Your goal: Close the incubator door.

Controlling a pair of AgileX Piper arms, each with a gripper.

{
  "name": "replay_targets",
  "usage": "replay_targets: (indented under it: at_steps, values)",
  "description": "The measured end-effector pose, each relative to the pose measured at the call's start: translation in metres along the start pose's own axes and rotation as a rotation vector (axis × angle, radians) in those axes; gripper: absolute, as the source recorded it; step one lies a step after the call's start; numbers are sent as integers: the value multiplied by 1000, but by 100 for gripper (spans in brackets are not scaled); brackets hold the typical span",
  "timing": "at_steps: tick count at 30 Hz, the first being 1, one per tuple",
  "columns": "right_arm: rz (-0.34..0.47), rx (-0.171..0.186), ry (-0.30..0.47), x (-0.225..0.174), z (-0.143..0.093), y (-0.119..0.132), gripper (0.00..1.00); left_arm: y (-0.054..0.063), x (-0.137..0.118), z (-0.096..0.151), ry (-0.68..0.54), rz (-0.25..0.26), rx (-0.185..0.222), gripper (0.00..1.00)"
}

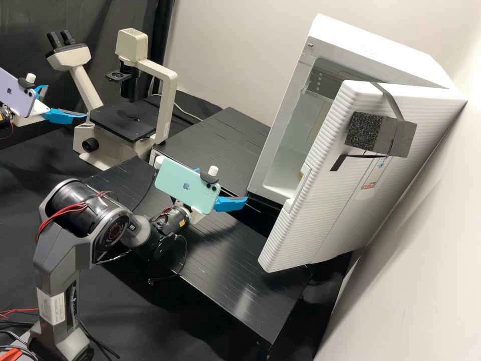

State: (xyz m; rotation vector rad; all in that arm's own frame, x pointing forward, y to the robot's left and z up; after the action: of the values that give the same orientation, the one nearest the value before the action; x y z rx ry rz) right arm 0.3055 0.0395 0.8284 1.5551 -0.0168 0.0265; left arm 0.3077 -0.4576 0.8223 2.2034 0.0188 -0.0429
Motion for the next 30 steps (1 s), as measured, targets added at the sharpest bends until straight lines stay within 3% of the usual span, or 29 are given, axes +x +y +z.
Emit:
replay_targets:
  at_steps: [12, 16, 25, 30]
  values:
    - [33, 0, -12, -19, 4, 10, 100, 0, 0, 0, 0, 0, 0, 100]
    - [143, 22, 29, -48, 2, 31, 100, 0, 0, 0, 0, 0, 0, 100]
    - [407, 22, 173, -121, -5, 75, 100, 0, 0, 0, 0, 0, 0, 100]
    - [508, 52, 171, -147, 5, 95, 100, 0, 0, 0, 0, 0, 0, 100]
